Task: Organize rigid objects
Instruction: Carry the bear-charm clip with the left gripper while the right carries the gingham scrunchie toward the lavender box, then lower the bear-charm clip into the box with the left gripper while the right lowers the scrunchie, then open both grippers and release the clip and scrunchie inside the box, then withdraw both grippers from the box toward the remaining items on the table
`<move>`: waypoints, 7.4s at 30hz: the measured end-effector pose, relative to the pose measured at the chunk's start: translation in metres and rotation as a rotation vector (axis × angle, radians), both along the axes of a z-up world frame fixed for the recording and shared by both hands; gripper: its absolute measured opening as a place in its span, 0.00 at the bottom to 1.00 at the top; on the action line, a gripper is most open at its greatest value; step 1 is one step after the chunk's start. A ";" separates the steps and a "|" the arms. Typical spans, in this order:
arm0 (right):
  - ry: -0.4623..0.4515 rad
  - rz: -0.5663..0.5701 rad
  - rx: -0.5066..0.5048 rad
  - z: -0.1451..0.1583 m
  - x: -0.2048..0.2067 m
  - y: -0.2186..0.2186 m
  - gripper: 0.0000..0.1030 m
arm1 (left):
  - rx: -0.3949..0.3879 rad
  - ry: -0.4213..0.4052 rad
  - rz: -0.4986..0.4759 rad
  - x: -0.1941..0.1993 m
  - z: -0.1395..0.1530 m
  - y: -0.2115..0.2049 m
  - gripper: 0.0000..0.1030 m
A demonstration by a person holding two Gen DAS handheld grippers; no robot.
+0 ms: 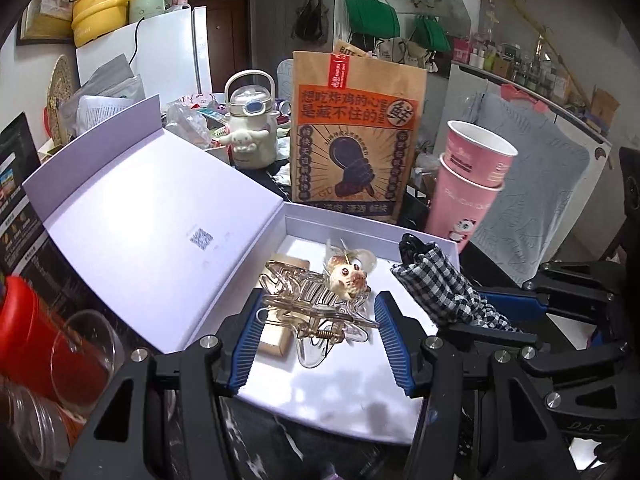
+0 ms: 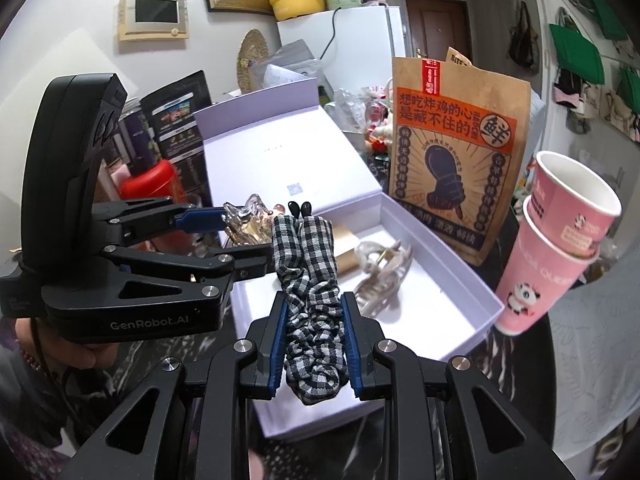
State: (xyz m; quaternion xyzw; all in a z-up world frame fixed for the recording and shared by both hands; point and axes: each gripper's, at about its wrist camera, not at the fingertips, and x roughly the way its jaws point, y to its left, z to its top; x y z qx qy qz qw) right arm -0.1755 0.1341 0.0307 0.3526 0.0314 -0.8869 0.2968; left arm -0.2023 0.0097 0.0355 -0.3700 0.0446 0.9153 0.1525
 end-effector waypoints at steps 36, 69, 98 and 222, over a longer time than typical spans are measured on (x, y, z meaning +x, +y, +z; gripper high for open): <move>-0.104 -0.028 0.126 -0.035 -0.093 -0.021 0.24 | -0.120 -0.129 0.001 -0.085 -0.045 0.008 0.53; -0.118 -0.084 0.195 -0.060 -0.109 -0.018 0.44 | -0.156 -0.181 0.040 -0.089 -0.067 0.018 0.53; -0.074 -0.169 0.203 -0.017 -0.070 0.011 0.49 | -0.193 -0.123 0.081 -0.068 -0.041 0.026 0.82; -0.152 -0.222 0.076 -0.090 0.125 0.040 0.75 | 0.008 -0.237 0.152 0.129 -0.098 -0.034 0.99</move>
